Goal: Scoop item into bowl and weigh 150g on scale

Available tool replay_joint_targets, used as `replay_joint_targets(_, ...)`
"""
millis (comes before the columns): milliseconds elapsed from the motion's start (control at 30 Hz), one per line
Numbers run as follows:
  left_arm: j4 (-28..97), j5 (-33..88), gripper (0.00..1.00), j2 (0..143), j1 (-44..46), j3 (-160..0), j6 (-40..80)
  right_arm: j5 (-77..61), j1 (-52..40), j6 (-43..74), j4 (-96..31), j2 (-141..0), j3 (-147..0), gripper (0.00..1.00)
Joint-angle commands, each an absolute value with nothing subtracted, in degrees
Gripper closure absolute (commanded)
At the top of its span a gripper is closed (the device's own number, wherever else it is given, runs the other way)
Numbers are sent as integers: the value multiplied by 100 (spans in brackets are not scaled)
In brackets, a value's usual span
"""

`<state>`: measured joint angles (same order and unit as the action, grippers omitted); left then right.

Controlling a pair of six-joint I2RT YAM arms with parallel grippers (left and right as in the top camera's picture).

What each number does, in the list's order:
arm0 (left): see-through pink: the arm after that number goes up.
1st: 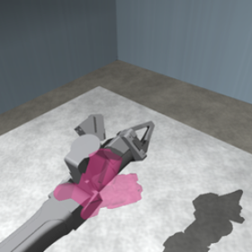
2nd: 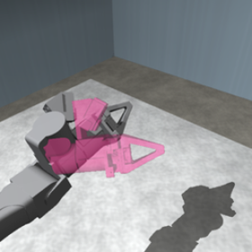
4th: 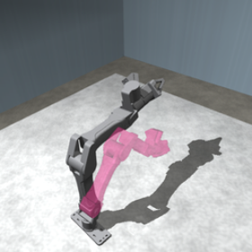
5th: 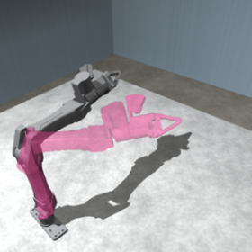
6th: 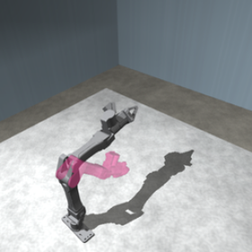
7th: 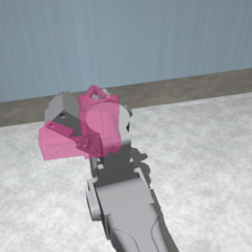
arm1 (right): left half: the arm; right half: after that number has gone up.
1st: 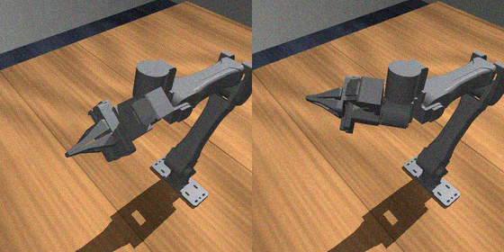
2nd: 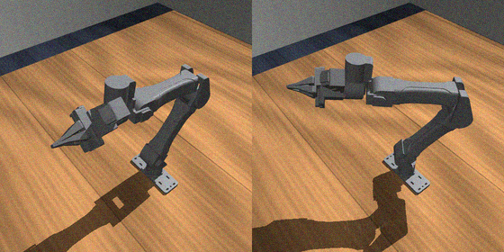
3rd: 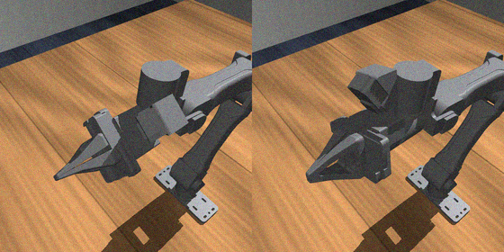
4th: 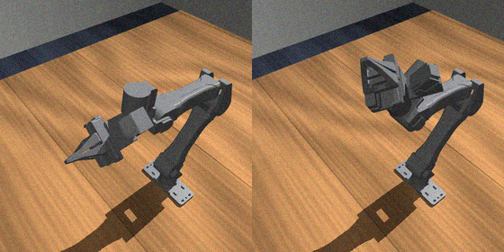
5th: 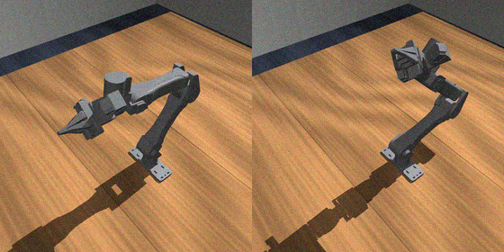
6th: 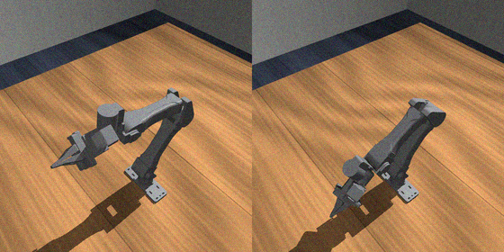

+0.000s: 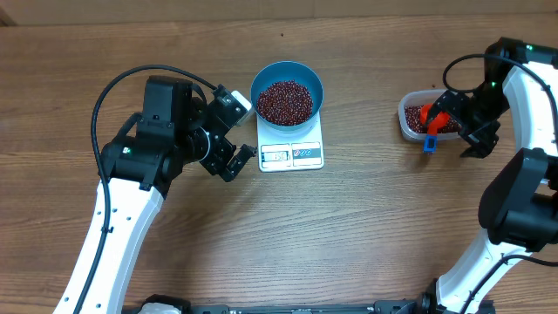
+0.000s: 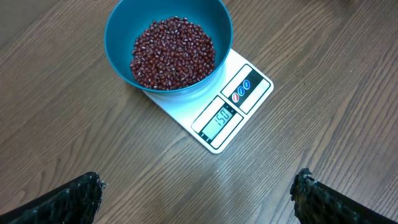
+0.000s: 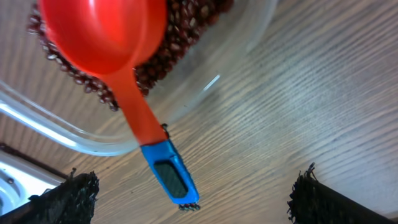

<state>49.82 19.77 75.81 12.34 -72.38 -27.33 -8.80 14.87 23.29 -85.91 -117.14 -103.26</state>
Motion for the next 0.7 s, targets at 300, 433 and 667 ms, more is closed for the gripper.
replay_joint_targets(300, 4991, 2053, 1, 7491, 1201, -7325, -2674, -1208, 1476, 1732, -8689, -10709, -11677, 1)
replay_joint_targets(433, 4991, 2051, 0, 7491, 1201, -7325, -2676, -1210, 1476, 1638, -8829, -10339, -11786, 1)
replay_joint_targets(667, 4991, 2053, 0, 7491, 1201, -7325, -2674, -1297, 1476, 1640, -9017, -9686, -11786, 1)
